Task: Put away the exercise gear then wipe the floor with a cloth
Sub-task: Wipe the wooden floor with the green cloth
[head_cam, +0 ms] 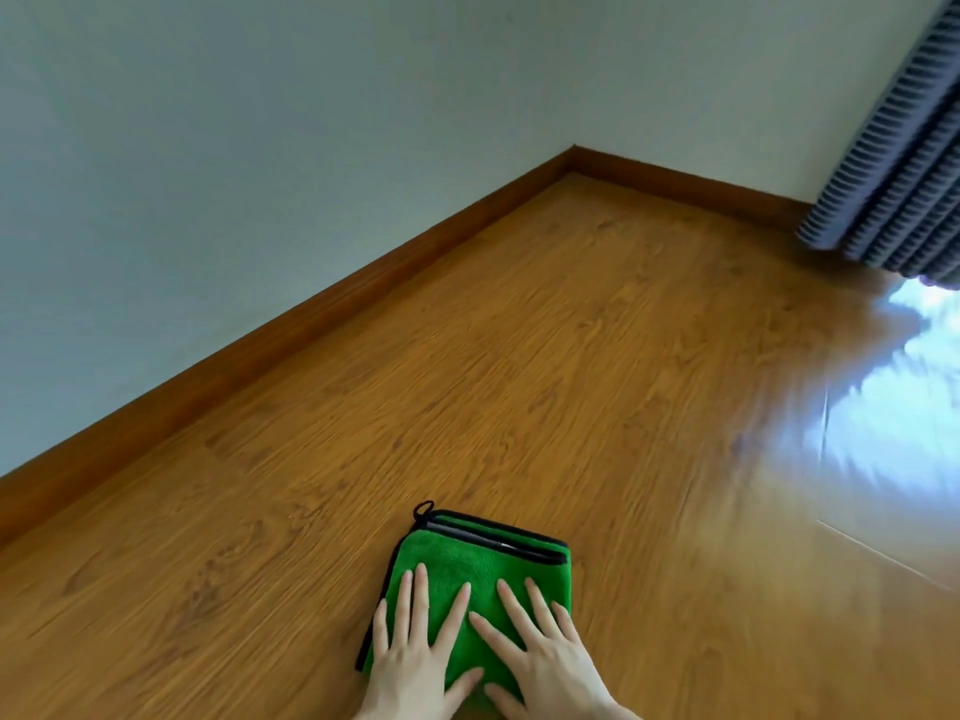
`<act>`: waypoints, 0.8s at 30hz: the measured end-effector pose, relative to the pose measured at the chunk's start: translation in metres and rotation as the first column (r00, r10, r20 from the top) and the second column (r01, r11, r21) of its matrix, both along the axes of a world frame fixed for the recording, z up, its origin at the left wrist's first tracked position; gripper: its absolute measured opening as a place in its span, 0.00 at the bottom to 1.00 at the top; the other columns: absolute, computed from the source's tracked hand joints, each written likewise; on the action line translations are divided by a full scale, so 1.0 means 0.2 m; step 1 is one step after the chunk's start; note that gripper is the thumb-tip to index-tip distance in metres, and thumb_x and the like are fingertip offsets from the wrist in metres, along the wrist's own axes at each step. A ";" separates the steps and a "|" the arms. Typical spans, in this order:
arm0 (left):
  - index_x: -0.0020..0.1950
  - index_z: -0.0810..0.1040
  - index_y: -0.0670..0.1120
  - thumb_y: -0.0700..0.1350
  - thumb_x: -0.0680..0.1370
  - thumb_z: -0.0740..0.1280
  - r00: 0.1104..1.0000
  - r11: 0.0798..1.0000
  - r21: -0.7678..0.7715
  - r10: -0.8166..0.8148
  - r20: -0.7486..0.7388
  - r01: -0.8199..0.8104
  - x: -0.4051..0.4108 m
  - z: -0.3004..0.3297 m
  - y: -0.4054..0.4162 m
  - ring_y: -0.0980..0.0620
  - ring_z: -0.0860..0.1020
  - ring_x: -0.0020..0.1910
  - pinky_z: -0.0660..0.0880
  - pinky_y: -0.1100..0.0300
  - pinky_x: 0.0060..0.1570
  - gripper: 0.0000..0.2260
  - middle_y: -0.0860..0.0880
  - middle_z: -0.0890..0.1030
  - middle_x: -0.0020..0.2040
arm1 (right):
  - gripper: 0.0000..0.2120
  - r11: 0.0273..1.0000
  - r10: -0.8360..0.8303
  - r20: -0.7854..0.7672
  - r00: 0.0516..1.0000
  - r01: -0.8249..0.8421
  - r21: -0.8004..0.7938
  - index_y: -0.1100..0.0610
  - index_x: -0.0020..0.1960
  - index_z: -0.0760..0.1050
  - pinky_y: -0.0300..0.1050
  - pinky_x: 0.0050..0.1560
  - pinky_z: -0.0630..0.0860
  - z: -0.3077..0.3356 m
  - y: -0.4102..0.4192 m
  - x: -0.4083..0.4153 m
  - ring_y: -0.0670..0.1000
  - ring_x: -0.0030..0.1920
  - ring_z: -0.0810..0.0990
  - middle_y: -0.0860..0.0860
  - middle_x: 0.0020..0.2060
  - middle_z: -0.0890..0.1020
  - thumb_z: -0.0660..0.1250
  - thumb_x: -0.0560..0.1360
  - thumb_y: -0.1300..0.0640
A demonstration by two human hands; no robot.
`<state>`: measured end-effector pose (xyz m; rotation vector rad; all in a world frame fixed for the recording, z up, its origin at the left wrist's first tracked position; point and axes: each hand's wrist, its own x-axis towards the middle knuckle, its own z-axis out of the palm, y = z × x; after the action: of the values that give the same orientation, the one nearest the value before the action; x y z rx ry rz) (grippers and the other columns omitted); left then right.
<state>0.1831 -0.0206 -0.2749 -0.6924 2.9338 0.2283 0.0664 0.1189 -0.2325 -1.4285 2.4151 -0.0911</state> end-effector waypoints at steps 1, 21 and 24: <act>0.75 0.55 0.54 0.71 0.72 0.43 1.000 1.000 0.011 -0.004 -0.004 0.004 -0.01 0.01 -0.01 0.42 0.41 0.76 0.45 0.43 0.70 0.36 0.39 0.44 0.76 | 0.54 1.000 0.000 -0.009 1.000 0.000 -0.015 0.46 0.75 0.38 0.46 0.44 0.81 0.02 0.00 -0.02 0.53 0.54 0.82 0.48 0.60 0.80 0.59 0.59 0.28; 0.74 0.58 0.55 0.68 0.75 0.40 0.998 0.996 0.074 -0.056 0.013 0.055 -0.65 0.05 0.16 0.40 0.42 0.75 0.48 0.39 0.66 0.32 0.33 0.63 0.70 | 0.35 0.976 -0.112 -0.084 0.990 0.125 0.176 0.39 0.70 0.25 0.72 0.63 0.59 0.09 0.15 -0.53 0.63 0.73 0.53 0.60 0.71 0.44 0.46 0.73 0.39; 0.75 0.56 0.55 0.69 0.75 0.39 0.999 0.996 0.077 -0.045 0.023 0.043 -0.72 0.11 0.10 0.34 0.54 0.73 0.53 0.36 0.67 0.33 0.30 0.63 0.69 | 0.33 0.967 -0.015 -0.109 0.994 0.042 0.250 0.39 0.63 0.17 0.64 0.66 0.35 0.06 0.09 -0.60 0.62 0.74 0.37 0.58 0.68 0.31 0.34 0.66 0.36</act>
<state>0.0381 0.0001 -0.2531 -0.6153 2.8962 0.3232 -0.0536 0.1365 -0.2206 -1.3124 2.4276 0.2825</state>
